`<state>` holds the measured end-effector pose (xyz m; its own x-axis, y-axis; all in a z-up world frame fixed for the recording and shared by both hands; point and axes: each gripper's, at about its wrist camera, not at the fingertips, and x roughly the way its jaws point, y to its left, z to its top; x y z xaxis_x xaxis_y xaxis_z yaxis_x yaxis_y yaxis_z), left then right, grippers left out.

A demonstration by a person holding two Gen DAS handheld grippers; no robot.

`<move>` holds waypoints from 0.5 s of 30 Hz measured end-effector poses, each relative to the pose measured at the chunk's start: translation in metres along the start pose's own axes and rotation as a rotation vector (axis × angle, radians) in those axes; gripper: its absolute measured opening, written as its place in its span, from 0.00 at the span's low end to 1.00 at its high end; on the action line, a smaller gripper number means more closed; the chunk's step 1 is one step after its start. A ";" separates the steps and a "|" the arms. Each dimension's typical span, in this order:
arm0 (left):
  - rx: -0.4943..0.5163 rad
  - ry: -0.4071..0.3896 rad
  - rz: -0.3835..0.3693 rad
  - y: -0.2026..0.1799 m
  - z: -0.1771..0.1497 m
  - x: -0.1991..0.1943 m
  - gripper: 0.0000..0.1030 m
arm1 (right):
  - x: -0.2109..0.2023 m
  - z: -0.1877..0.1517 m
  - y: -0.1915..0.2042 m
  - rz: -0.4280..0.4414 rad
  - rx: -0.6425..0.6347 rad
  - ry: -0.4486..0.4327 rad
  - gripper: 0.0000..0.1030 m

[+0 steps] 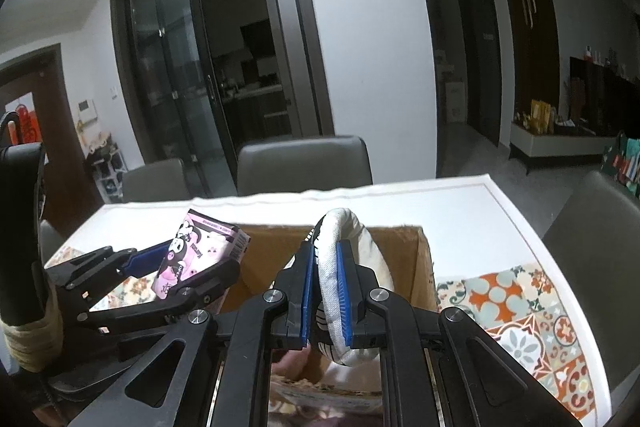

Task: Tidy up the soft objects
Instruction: 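Open the left gripper over the box while the right gripper drops the dotted pouch inside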

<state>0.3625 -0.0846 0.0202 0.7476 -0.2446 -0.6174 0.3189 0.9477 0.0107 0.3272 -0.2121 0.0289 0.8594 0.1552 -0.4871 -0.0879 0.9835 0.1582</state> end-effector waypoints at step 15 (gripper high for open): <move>0.000 0.070 -0.014 -0.005 -0.009 0.009 0.66 | 0.018 -0.012 -0.020 -0.027 0.049 0.076 0.38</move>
<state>0.3625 -0.0898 0.0075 0.7008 -0.2426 -0.6708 0.3288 0.9444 0.0019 0.3385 -0.2274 0.0065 0.8200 0.1369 -0.5557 -0.0387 0.9820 0.1848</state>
